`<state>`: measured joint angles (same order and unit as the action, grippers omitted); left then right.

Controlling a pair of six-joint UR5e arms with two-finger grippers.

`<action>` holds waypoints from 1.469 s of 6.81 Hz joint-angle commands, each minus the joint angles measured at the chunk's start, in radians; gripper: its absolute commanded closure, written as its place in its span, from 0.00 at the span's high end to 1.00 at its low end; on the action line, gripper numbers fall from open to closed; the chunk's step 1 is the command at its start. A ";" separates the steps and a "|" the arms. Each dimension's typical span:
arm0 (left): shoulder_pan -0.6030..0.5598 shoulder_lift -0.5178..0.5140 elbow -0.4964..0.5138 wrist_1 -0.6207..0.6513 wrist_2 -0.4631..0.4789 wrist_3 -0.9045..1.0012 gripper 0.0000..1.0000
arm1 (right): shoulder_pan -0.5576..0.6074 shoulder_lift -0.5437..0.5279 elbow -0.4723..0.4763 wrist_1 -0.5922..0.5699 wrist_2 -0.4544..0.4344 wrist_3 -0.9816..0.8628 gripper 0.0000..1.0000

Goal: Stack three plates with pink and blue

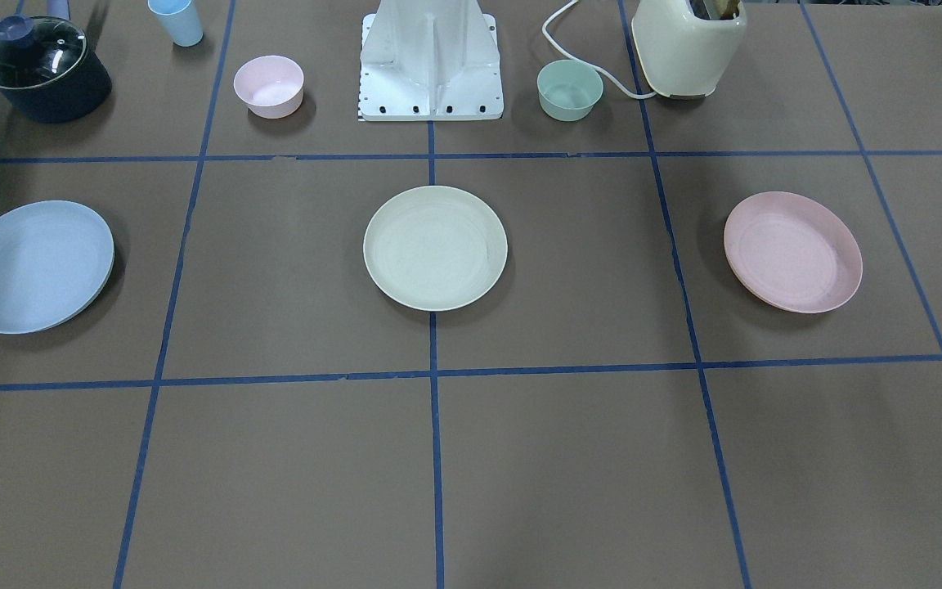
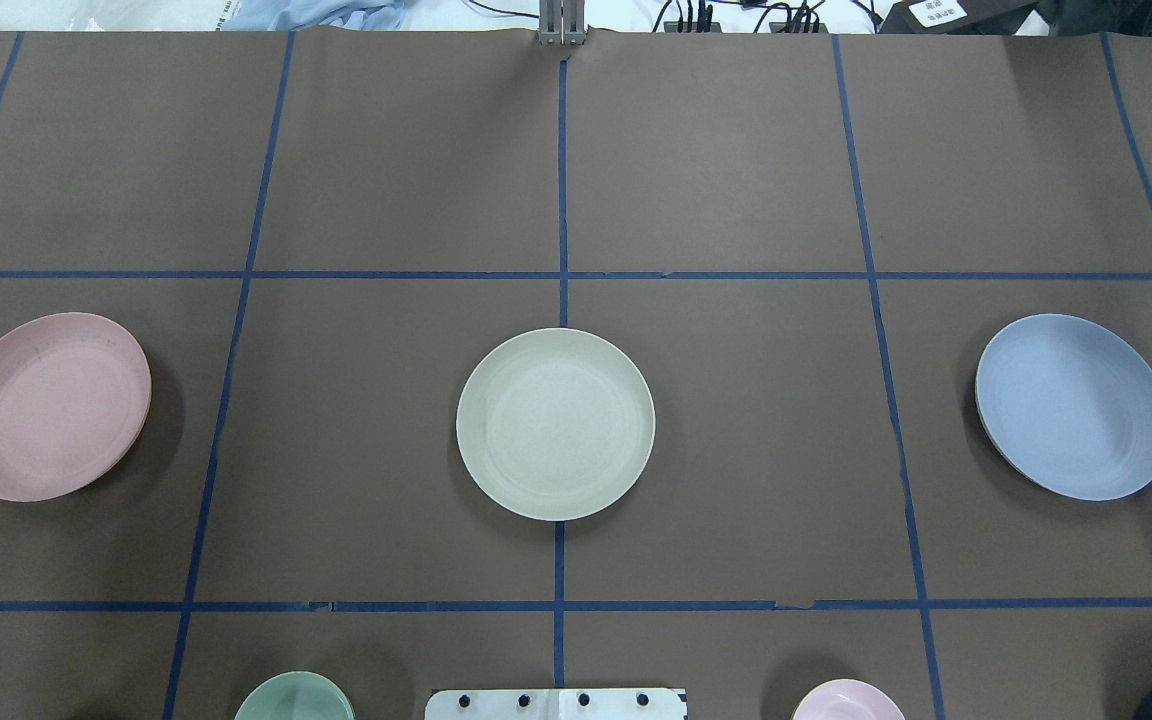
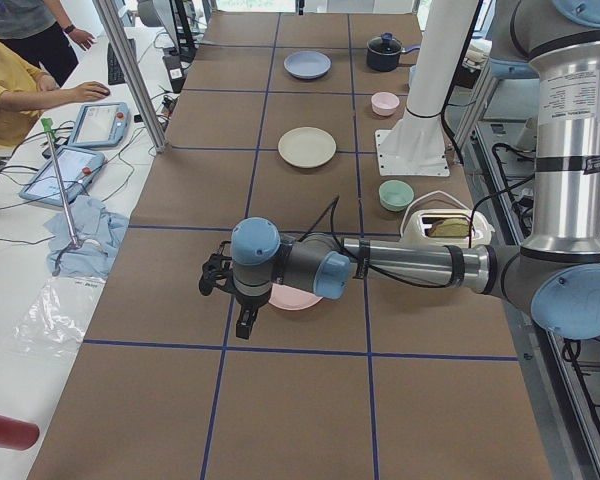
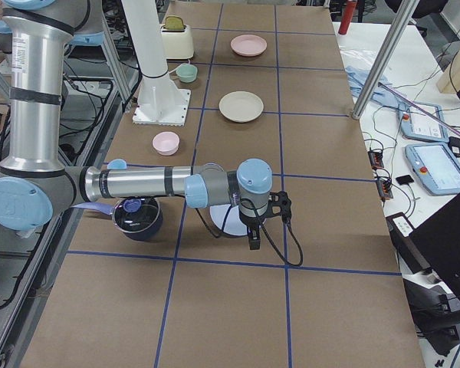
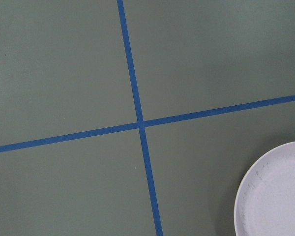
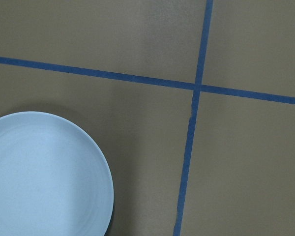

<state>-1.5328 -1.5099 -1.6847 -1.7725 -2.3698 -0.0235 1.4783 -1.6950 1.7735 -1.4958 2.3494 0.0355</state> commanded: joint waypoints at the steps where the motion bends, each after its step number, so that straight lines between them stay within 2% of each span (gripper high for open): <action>1: 0.005 -0.001 0.002 -0.019 0.000 -0.003 1.00 | -0.010 0.000 0.007 0.002 0.005 0.003 1.00; 3: 0.017 -0.001 0.014 -0.056 -0.026 0.000 1.00 | -0.010 0.000 0.007 0.002 0.013 0.004 1.00; 5: 0.026 -0.009 0.104 -0.077 -0.115 -0.019 1.00 | -0.010 0.000 0.006 0.002 0.024 0.004 1.00; 6: 0.069 -0.009 0.120 -0.112 -0.112 -0.033 1.00 | -0.010 0.000 0.006 0.002 0.024 0.004 1.00; 8: 0.176 -0.013 0.143 -0.212 -0.108 -0.180 1.00 | -0.010 0.000 0.004 0.002 0.024 0.004 1.00; 10: 0.273 -0.012 0.157 -0.240 -0.106 -0.191 1.00 | -0.012 0.000 0.006 0.002 0.024 0.006 1.00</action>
<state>-1.3194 -1.5220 -1.5351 -1.9952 -2.4766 -0.2017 1.4674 -1.6958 1.7782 -1.4941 2.3731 0.0403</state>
